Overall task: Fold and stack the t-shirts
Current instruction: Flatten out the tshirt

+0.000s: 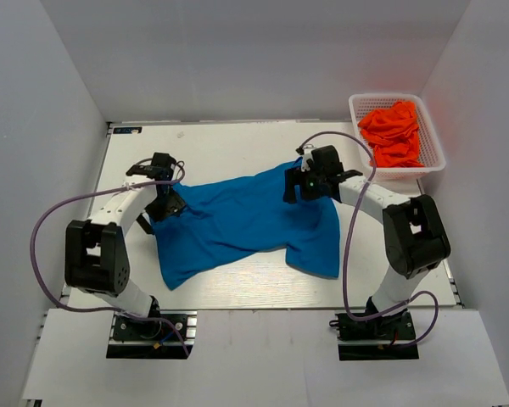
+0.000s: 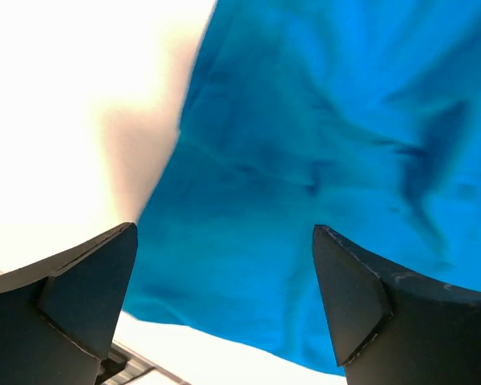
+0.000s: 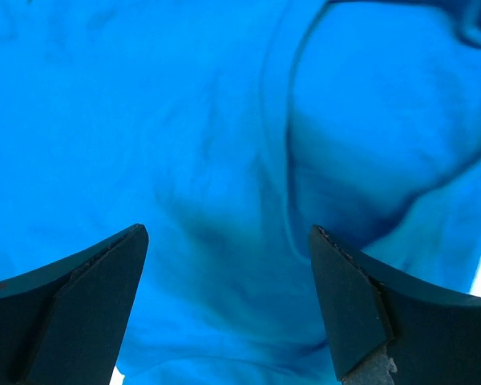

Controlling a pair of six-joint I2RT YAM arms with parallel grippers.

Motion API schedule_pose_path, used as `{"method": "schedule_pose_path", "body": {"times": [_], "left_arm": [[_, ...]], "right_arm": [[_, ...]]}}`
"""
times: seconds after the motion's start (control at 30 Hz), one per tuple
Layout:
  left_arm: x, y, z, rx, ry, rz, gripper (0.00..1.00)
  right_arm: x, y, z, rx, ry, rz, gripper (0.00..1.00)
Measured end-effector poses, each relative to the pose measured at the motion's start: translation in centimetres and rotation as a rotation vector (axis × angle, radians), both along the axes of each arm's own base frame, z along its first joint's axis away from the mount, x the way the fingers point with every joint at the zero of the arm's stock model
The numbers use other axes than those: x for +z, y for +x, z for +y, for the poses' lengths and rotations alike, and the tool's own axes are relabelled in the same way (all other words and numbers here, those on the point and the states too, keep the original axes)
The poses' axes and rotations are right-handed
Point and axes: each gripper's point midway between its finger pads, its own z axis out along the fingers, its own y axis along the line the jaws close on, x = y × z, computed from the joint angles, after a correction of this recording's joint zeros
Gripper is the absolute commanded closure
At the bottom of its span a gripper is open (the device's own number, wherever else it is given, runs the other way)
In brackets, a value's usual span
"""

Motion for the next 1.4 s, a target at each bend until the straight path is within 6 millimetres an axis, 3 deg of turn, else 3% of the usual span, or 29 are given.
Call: {"method": "schedule_pose_path", "body": {"times": [0.17, 0.27, 0.47, 0.6, 0.77, 0.83, 0.93, 1.03, 1.17, 1.27, 1.33, 1.4], "left_arm": [[0.2, 1.2, -0.5, -0.012, -0.028, -0.052, 0.00], [-1.7, 0.9, -0.9, -0.032, -0.040, 0.002, 0.00], [-5.6, 1.4, -1.9, -0.092, -0.085, 0.088, 0.00], [-5.9, 5.1, -2.9, -0.138, -0.114, 0.027, 0.00], [-5.6, 12.8, -3.9, -0.211, -0.107, -0.081, 0.00], [-5.1, 16.0, -4.3, -0.237, -0.104, -0.141, 0.00], [-4.4, 18.0, -4.6, -0.262, -0.103, -0.203, 0.00], [-2.8, 18.0, -4.5, -0.263, -0.093, -0.232, 0.00], [1.6, 16.1, -3.4, -0.194, -0.064, -0.286, 0.00], [4.0, 12.4, -2.6, -0.132, -0.063, -0.294, 0.00], [4.1, 9.1, -1.9, -0.083, -0.058, -0.251, 0.00], [3.0, 5.5, -1.3, -0.056, -0.052, -0.179, 0.00]], "right_arm": [[-2.0, -0.3, 1.1, 0.039, -0.022, 0.042, 0.14], [-4.3, -0.5, 1.4, 0.047, -0.049, 0.097, 0.15], [-4.4, 3.1, 1.9, -0.050, -0.054, 0.093, 0.15], [-4.5, 5.8, 1.2, -0.171, -0.053, 0.112, 0.15], [-4.3, 9.3, -1.4, -0.288, -0.046, 0.111, 0.16], [-4.4, 9.7, -2.7, -0.274, -0.082, 0.092, 0.16], [-4.1, 9.5, -3.5, -0.181, -0.171, 0.040, 0.13], [-2.3, 7.4, -1.6, -0.010, -0.226, -0.049, 0.13], [3.6, 4.0, 3.8, 0.236, -0.186, -0.226, 0.18], [6.9, 1.6, 8.4, 0.396, -0.123, -0.334, 0.22], [7.1, -0.5, 11.0, 0.494, -0.082, -0.345, 0.23], [6.2, -2.3, 12.1, 0.554, -0.056, -0.316, 0.23]]}}
